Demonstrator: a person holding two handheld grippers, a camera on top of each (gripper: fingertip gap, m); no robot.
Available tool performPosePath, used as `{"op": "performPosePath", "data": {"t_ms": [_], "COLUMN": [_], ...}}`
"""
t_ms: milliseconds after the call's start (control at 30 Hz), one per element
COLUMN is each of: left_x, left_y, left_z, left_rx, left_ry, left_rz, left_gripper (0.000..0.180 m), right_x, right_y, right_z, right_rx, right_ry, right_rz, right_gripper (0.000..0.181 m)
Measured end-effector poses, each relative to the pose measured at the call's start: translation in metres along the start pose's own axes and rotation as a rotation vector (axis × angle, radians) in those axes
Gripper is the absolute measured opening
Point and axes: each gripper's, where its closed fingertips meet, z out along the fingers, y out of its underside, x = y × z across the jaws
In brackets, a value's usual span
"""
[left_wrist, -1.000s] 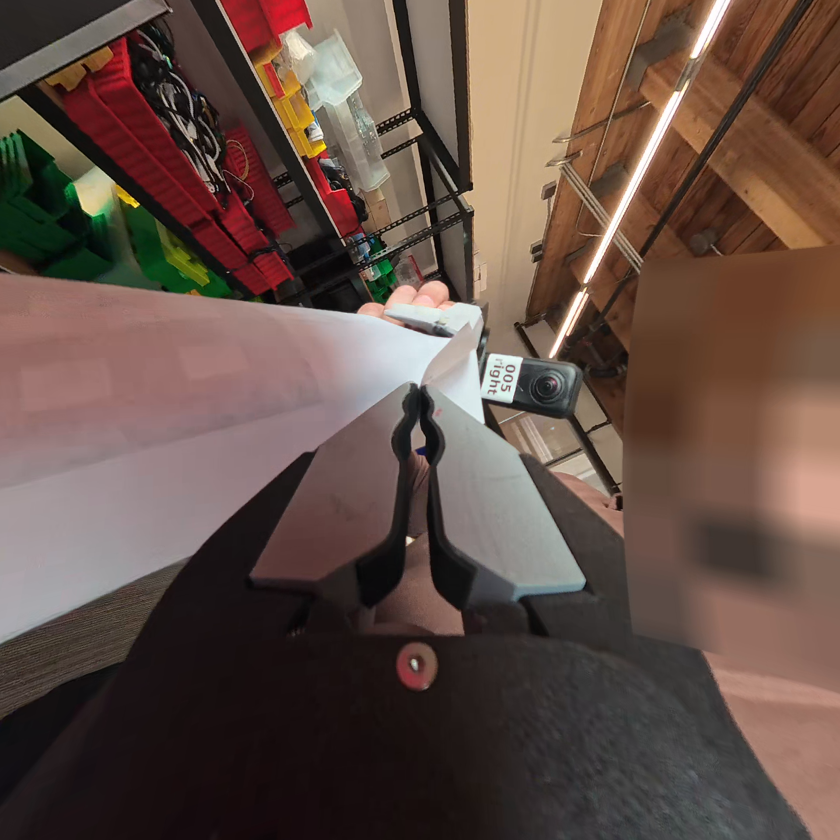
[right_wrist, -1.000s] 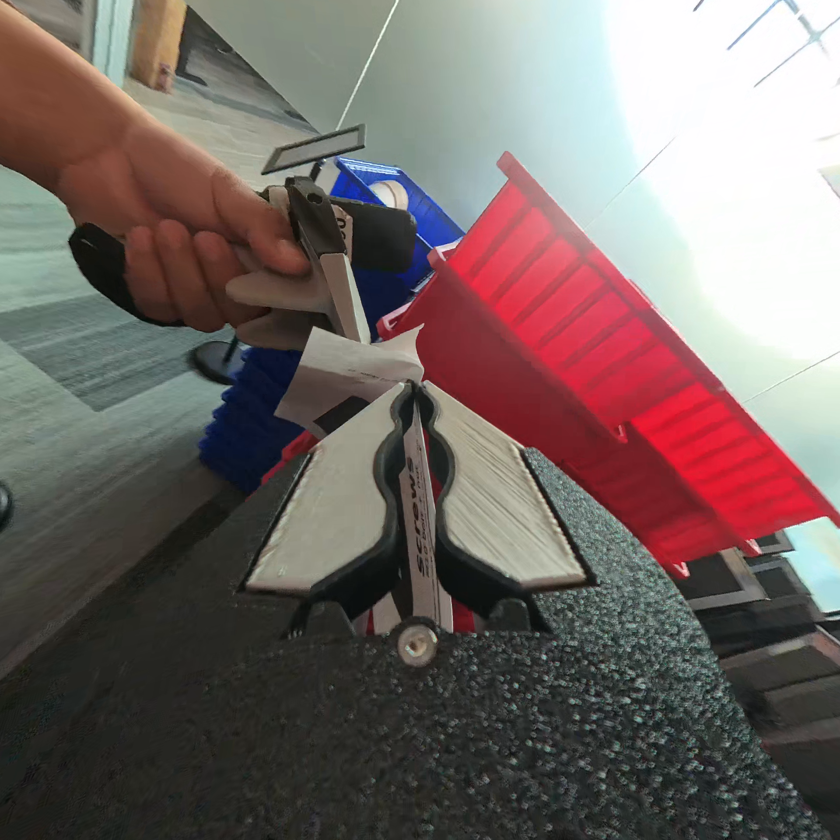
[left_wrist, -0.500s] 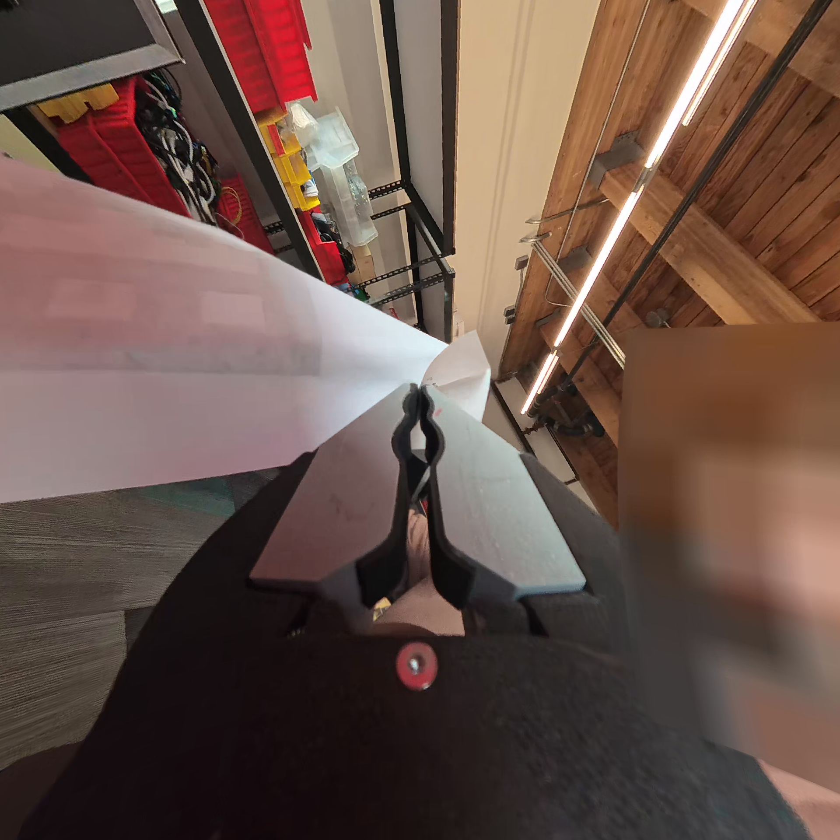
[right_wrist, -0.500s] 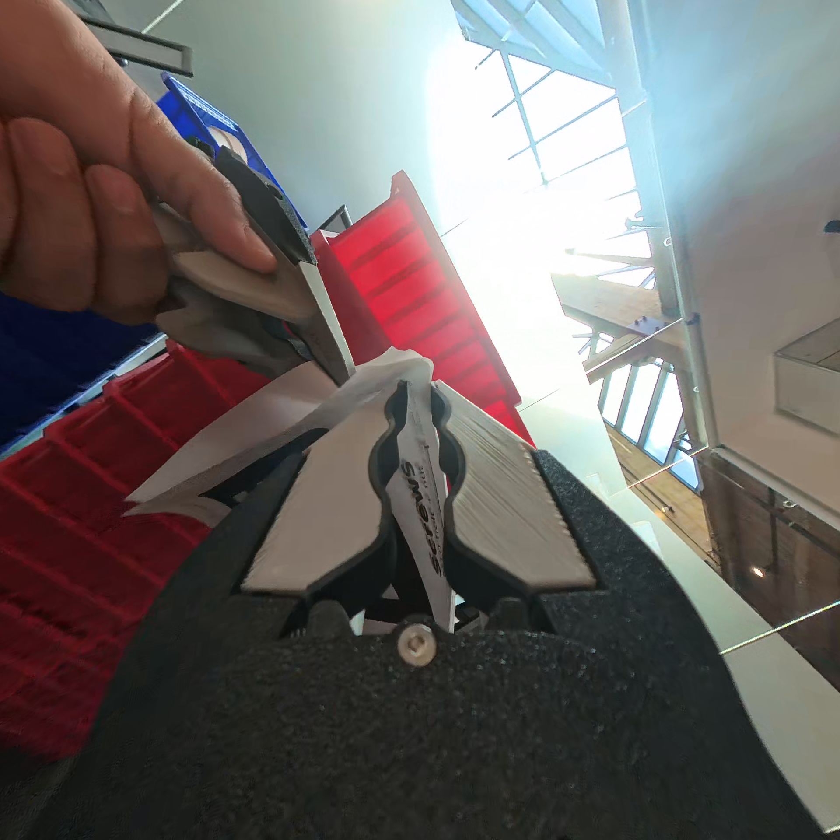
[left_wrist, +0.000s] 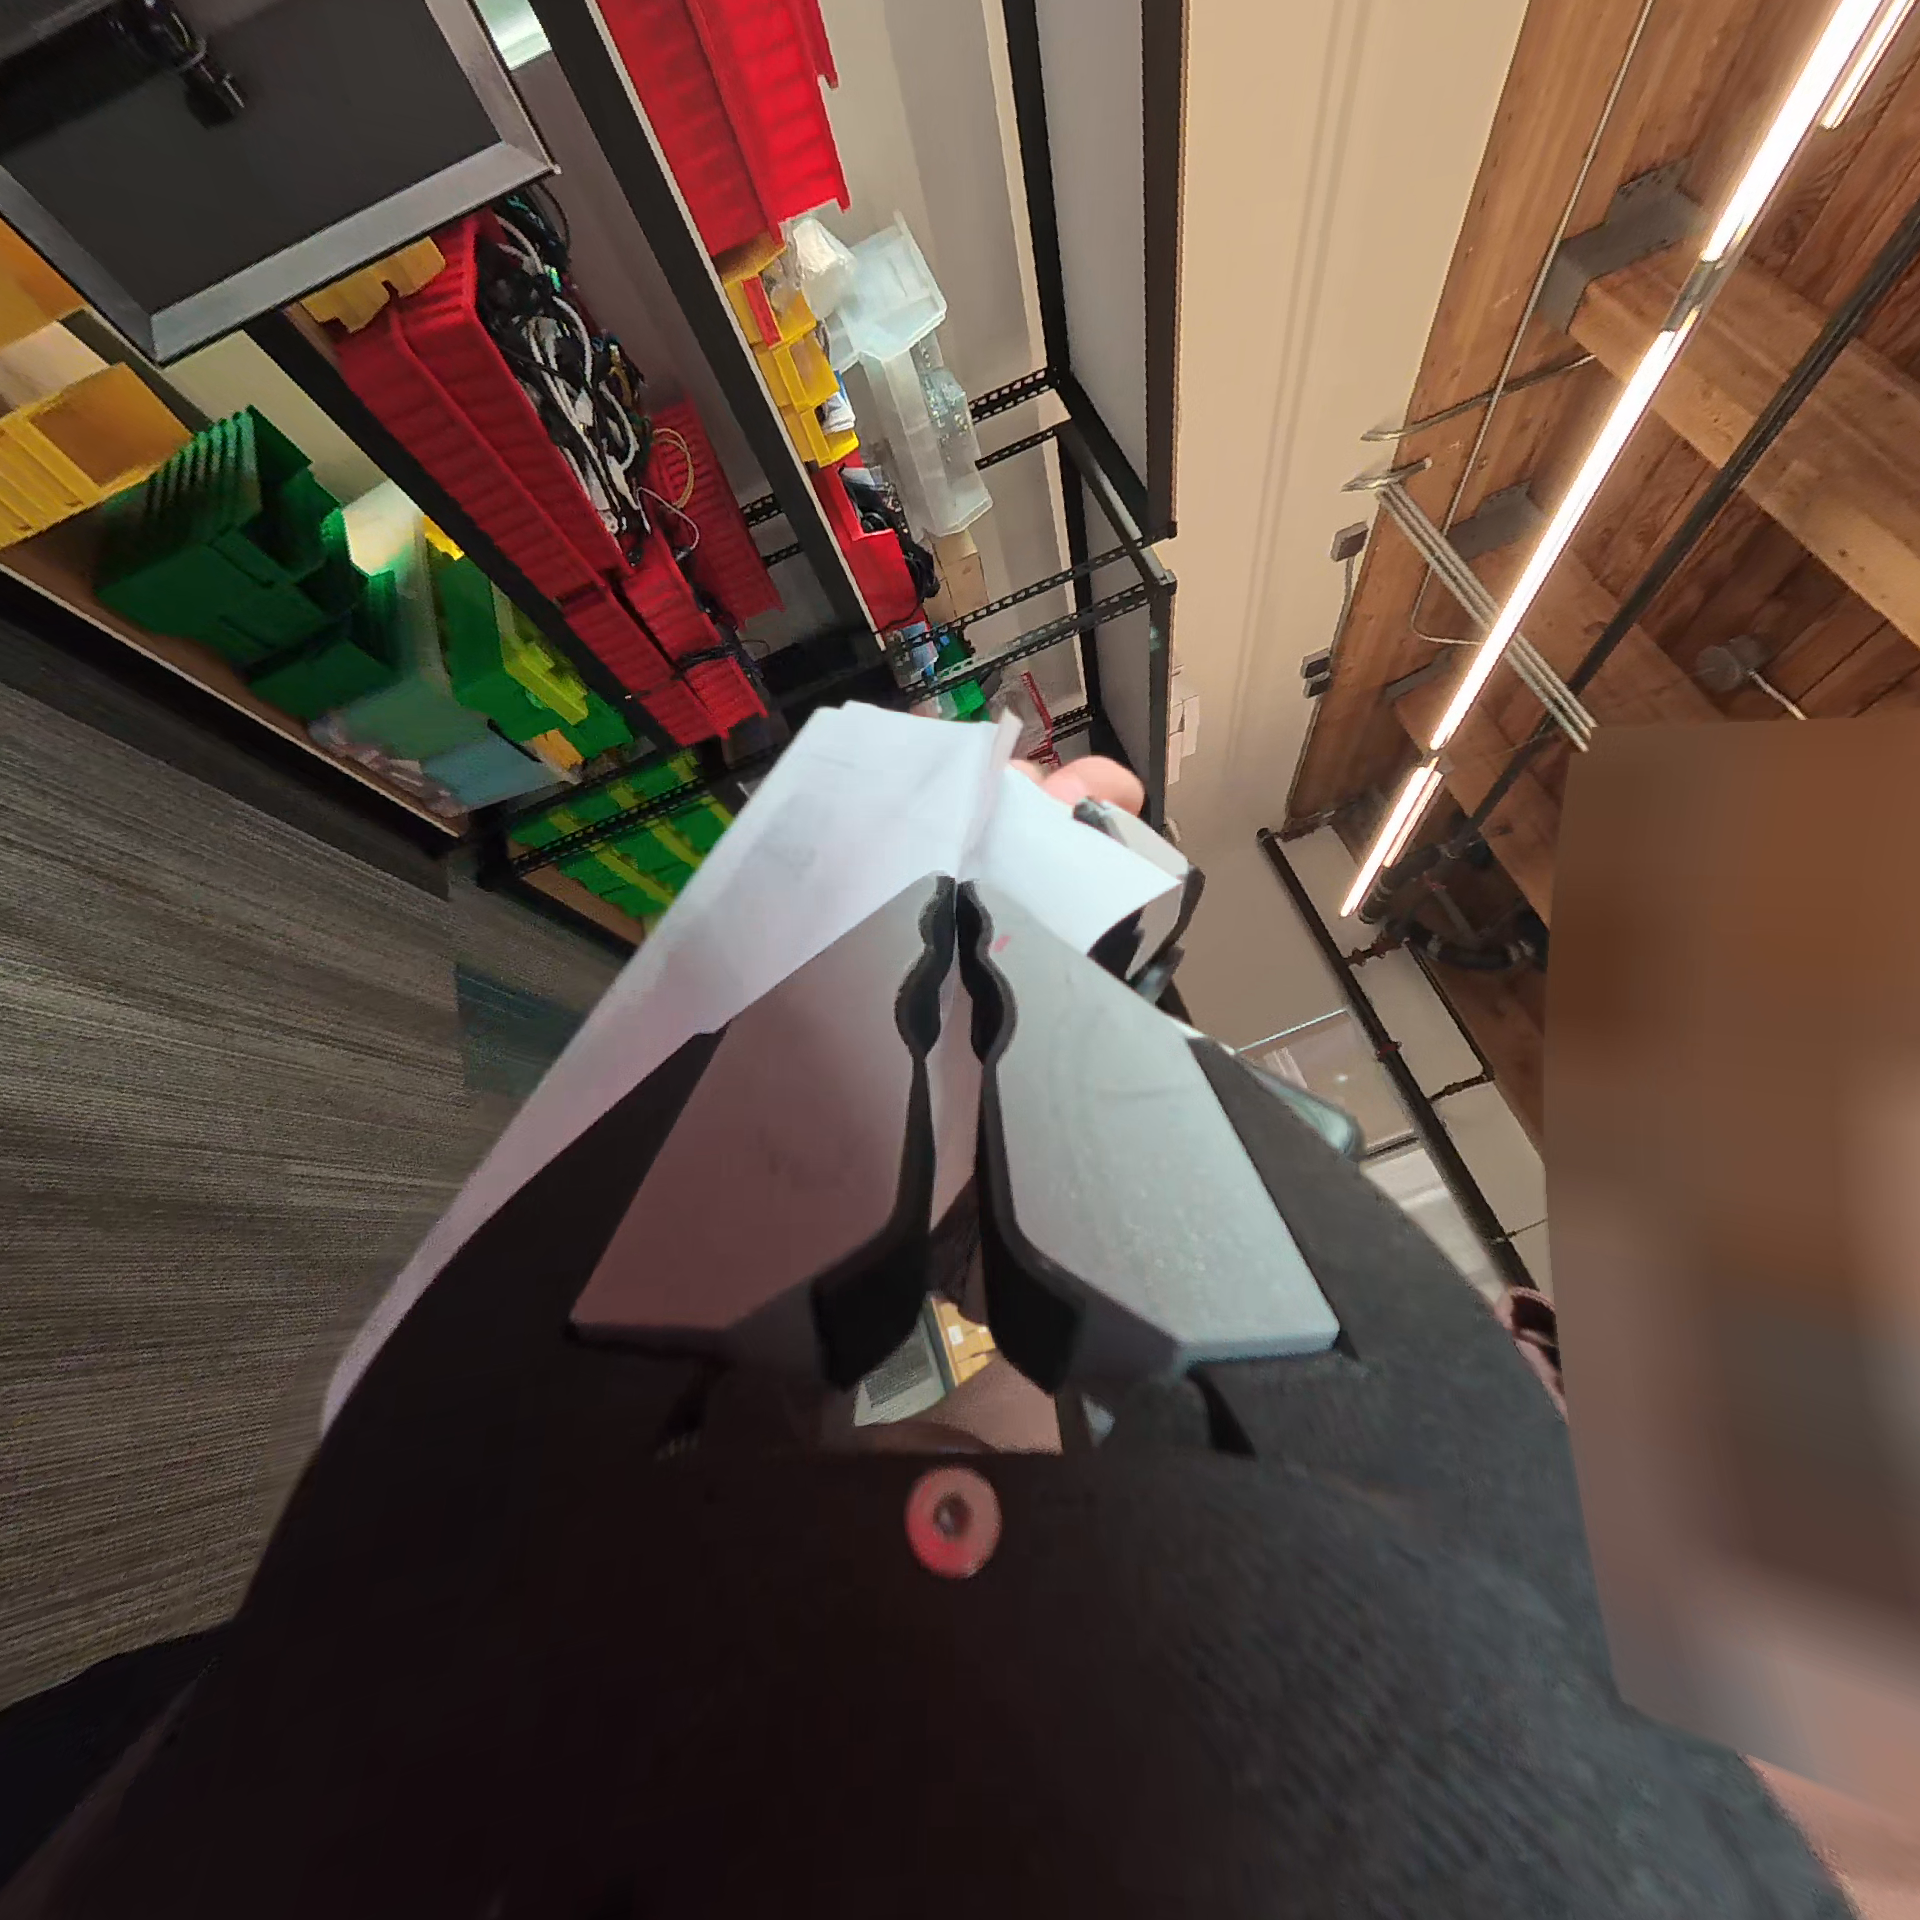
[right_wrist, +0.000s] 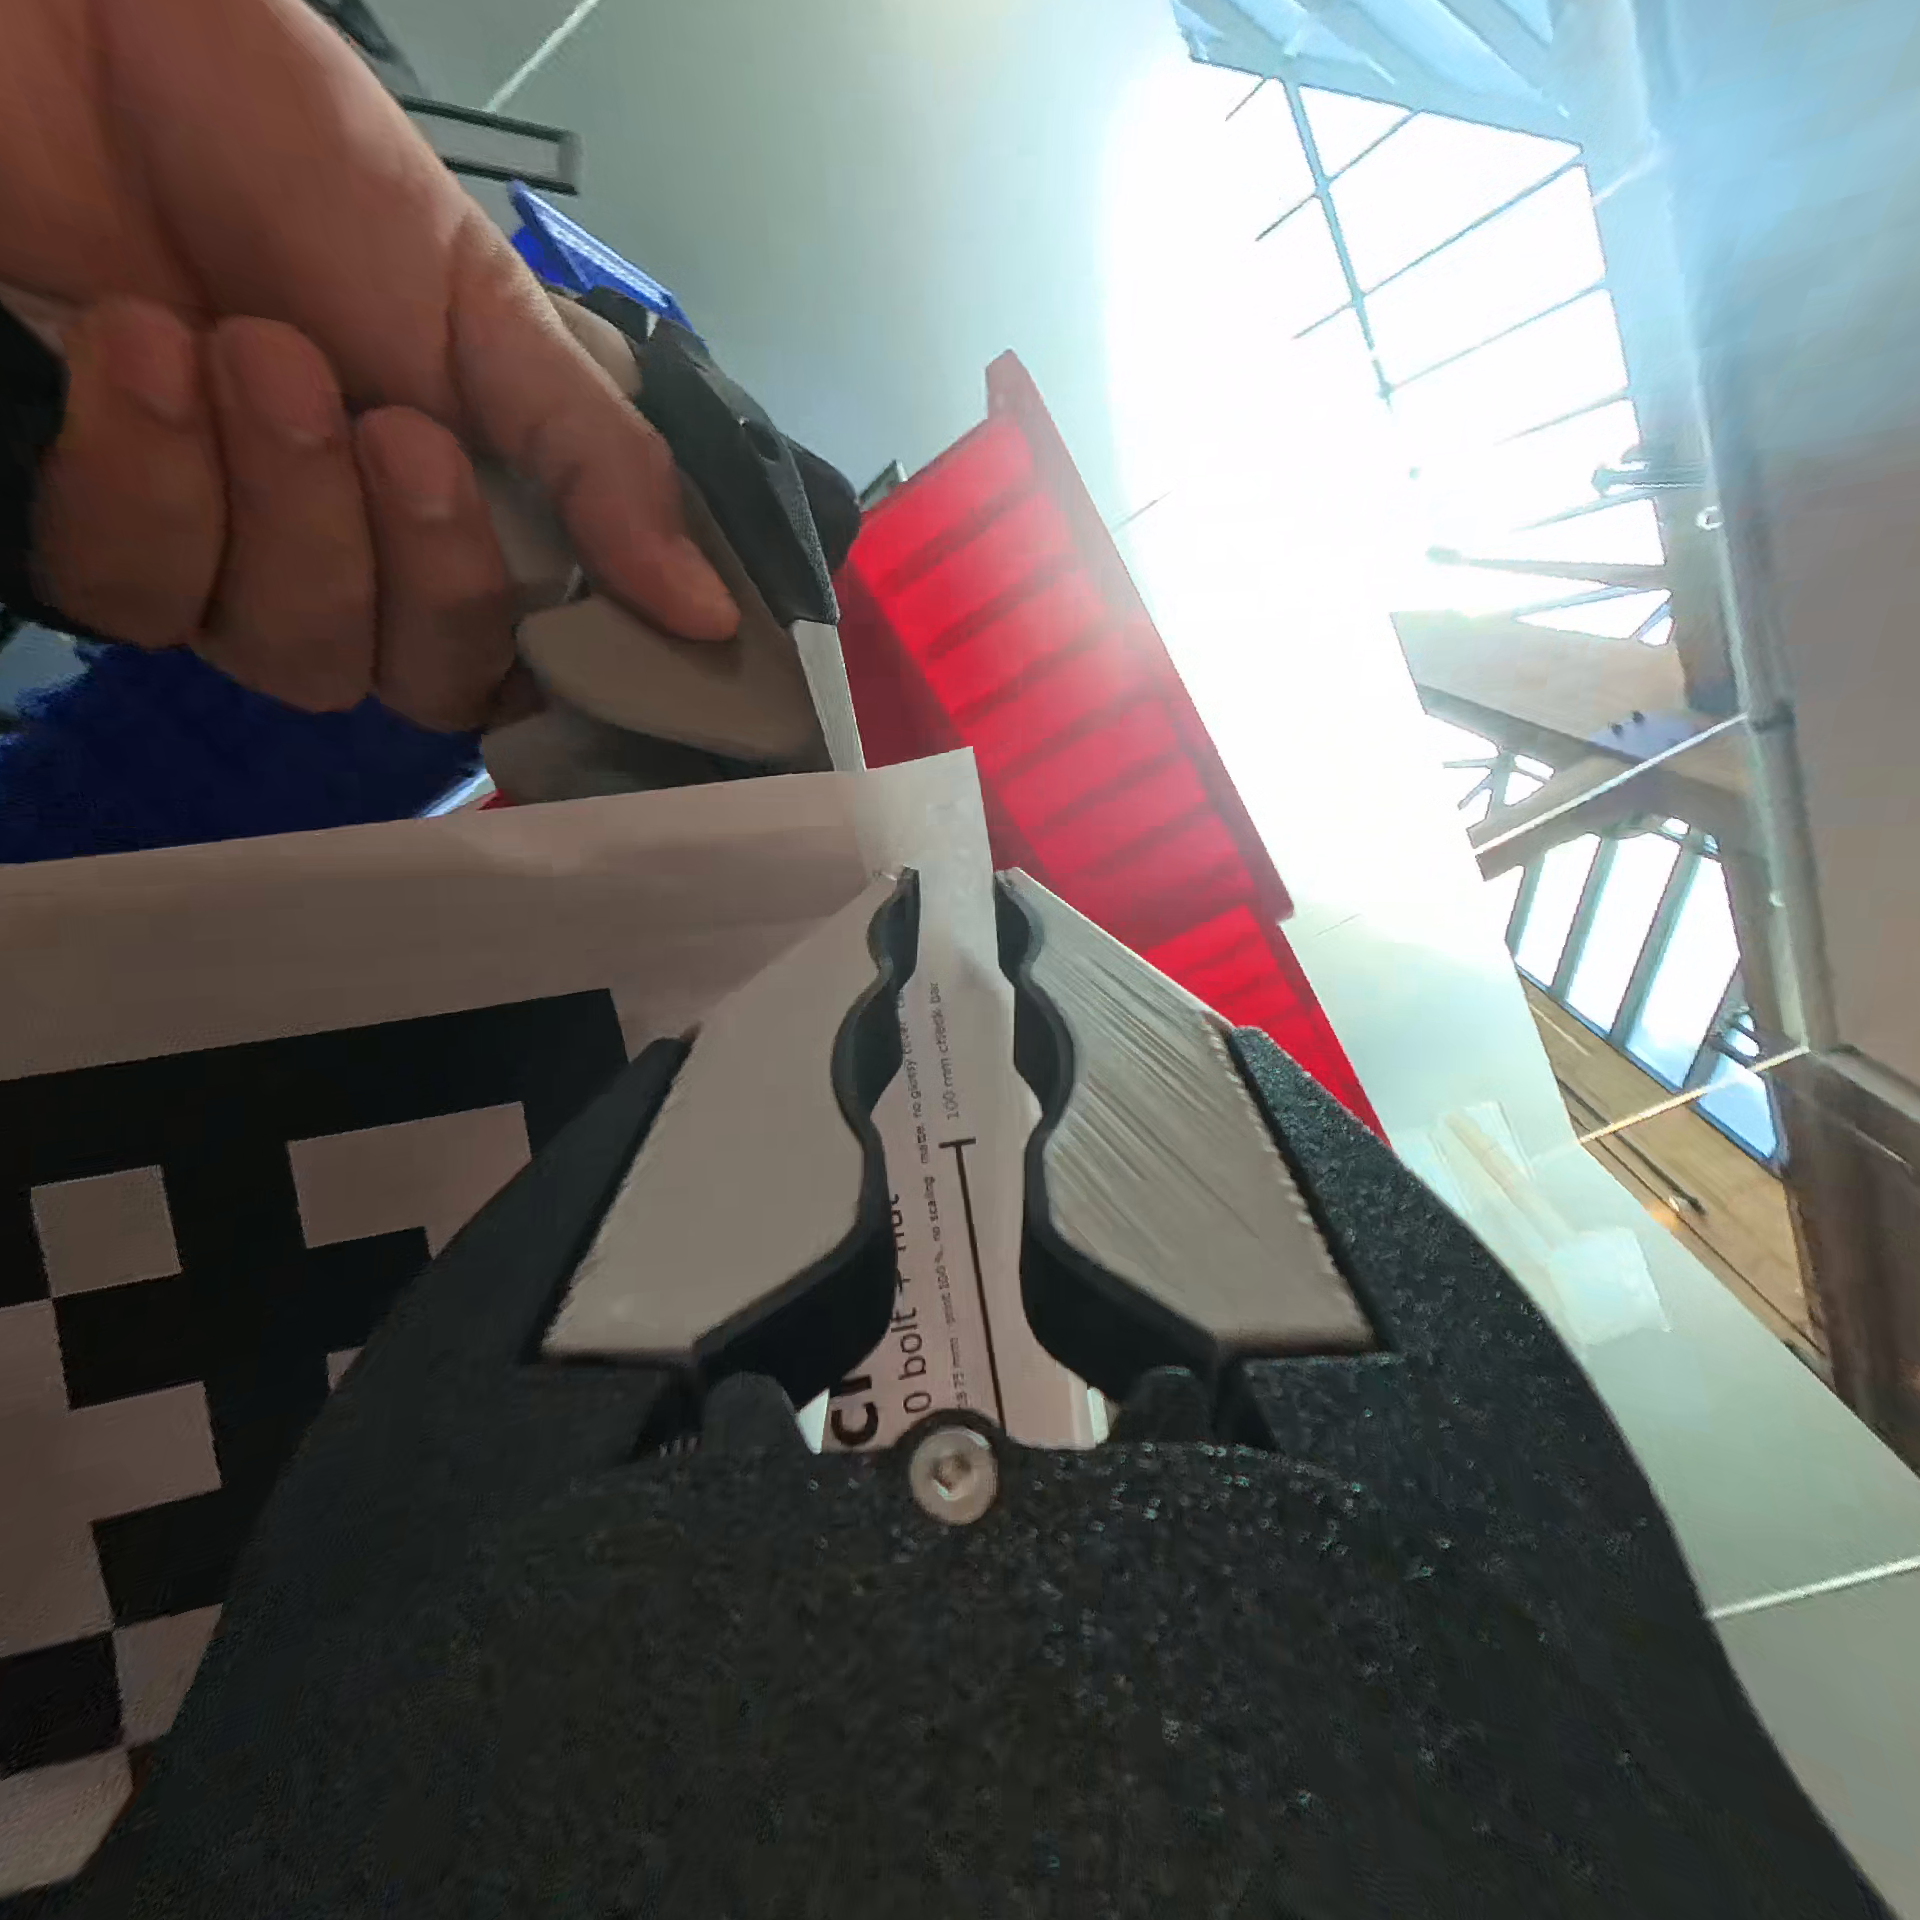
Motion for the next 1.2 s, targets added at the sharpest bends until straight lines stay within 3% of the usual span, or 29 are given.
{"op": "performPosePath", "data": {"t_ms": [400,633,967,1200], "left_x": [-0.017,-0.019,-0.02,0.001], "left_y": [0.02,0.026,0.015,-0.01], "left_z": [-0.01,-0.013,-0.027,-0.038], "left_rx": [-0.224,-0.239,-0.166,-0.143], "left_ry": [-0.285,-0.274,-0.256,-0.309], "left_rz": [0.382,0.354,0.324,0.469], "left_gripper": [0.0,0.0,0.0,0.0], "right_x": [-0.026,-0.035,-0.016,0.004], "right_y": [0.006,0.004,-0.005,-0.013], "right_z": [-0.002,-0.002,-0.005,-0.026], "right_rx": [-0.03,-0.023,0.051,0.098], "right_ry": [-0.481,-0.537,-0.536,-0.503], "right_rz": [0.43,0.366,0.615,0.694], "right_gripper": [0.013,0.0,0.0,0.0]}}
